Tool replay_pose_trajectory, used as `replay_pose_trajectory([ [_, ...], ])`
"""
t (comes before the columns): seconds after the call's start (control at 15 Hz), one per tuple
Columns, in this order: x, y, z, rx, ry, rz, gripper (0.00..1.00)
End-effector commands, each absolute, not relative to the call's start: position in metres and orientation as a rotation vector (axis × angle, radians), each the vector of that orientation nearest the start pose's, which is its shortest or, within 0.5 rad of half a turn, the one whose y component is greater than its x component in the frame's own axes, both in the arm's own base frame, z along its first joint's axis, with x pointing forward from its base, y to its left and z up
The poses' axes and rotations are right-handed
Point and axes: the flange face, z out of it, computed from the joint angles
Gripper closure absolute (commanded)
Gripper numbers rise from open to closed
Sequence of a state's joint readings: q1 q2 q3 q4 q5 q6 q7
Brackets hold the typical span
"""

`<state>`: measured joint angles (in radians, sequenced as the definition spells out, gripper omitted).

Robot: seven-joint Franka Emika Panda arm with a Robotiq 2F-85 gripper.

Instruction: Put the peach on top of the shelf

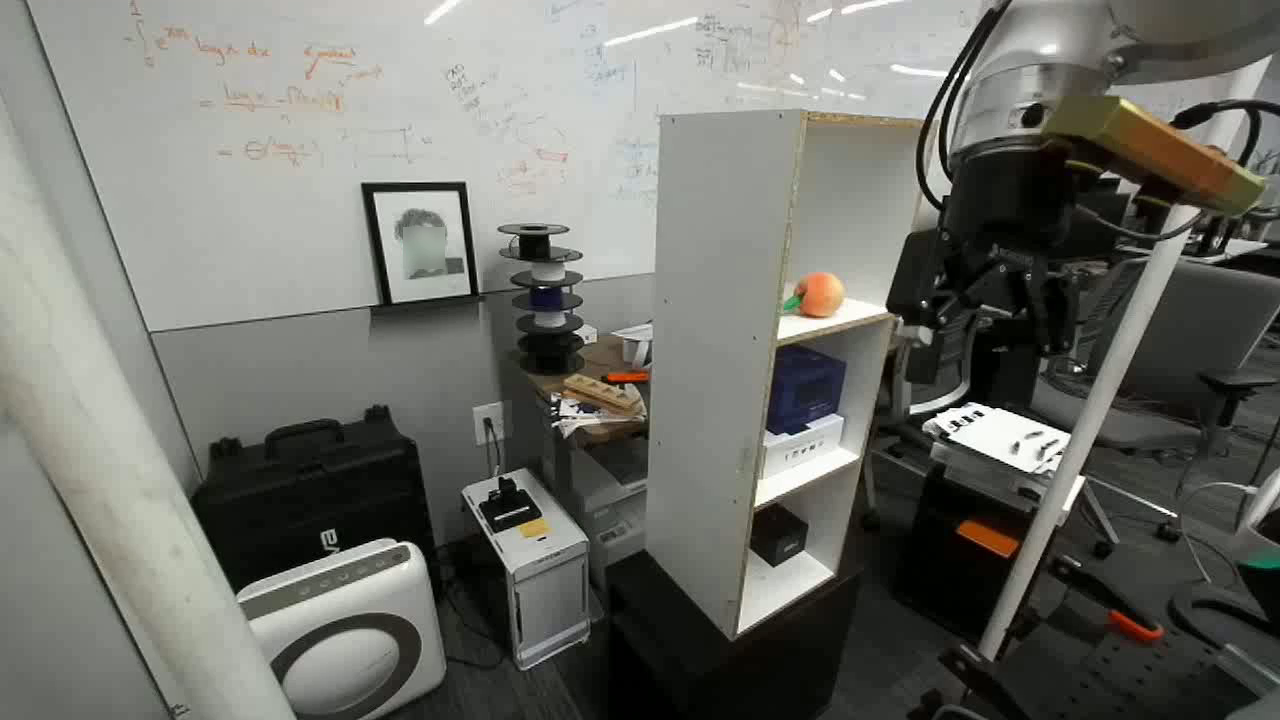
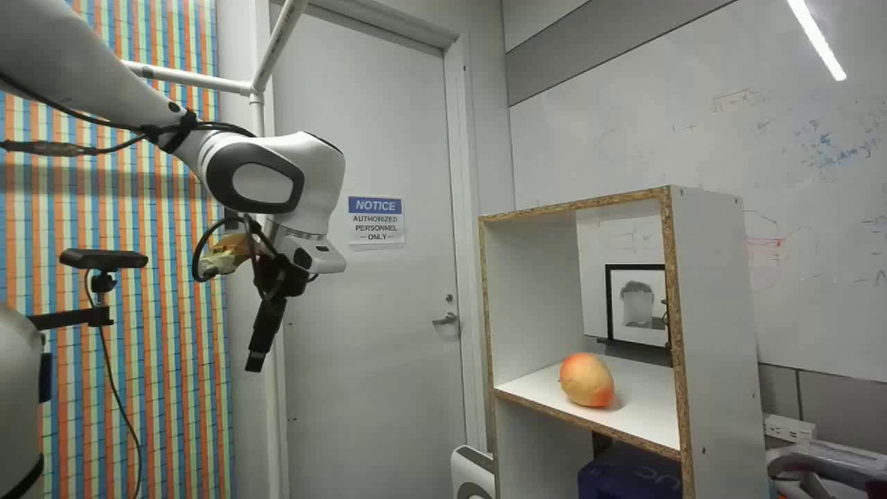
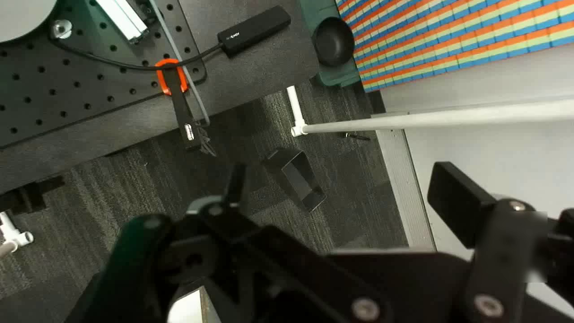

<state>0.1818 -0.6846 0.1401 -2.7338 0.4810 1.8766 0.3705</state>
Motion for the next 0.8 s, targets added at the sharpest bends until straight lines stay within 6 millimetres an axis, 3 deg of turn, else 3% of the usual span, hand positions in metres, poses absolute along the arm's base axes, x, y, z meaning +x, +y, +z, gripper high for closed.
replay_pose_trajectory([
  [0.0,0.291,0.131,0.410,-2.806,0.386,0.386,0.00],
  [0.13,0.296,0.124,0.409,-2.807,0.412,0.330,0.00],
  [0.27,0.311,0.102,0.404,-2.782,0.497,0.283,0.00],
  [0.73,0.404,-0.007,0.396,-2.664,0.862,-0.140,0.00],
])
